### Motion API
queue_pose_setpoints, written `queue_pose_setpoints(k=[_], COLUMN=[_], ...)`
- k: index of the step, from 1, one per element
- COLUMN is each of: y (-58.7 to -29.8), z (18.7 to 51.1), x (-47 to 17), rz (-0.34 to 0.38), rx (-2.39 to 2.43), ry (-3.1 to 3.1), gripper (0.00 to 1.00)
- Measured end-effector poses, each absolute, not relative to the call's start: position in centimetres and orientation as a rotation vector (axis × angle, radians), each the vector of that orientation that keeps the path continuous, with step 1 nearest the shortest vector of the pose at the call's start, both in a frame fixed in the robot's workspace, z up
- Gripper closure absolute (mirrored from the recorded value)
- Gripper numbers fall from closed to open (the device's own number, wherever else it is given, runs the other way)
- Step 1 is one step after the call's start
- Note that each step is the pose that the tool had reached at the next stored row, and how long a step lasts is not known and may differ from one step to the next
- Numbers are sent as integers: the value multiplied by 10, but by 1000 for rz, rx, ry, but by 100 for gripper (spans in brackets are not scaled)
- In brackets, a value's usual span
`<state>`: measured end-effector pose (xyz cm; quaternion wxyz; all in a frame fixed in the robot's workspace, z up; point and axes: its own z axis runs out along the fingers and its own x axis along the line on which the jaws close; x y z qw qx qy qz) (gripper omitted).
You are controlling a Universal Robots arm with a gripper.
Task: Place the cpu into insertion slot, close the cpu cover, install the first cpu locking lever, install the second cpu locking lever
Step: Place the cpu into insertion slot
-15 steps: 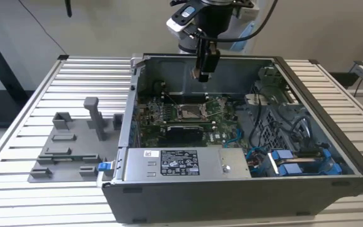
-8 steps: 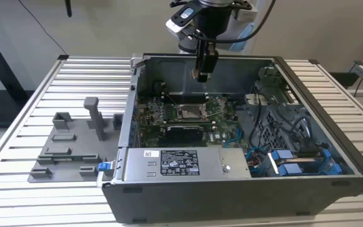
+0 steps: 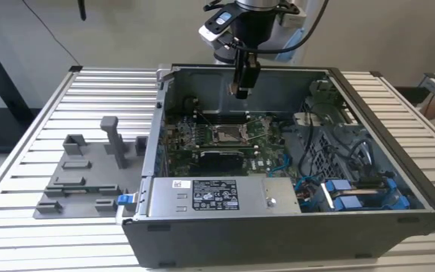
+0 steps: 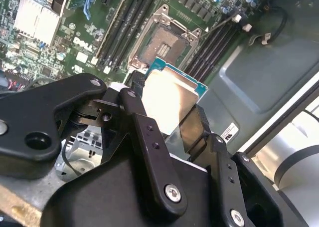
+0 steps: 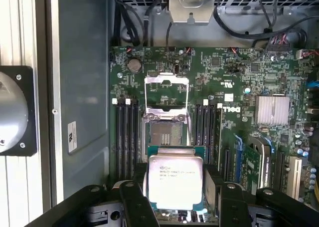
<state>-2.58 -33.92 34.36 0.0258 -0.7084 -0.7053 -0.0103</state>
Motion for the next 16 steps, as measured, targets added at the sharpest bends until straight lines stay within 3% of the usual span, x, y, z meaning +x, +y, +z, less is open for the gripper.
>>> queue_pose_setpoints(k=[16], y=[-337], z=[340], x=[-26], rz=[-32], rx=[-2190], ry=[-2180], gripper=[45])
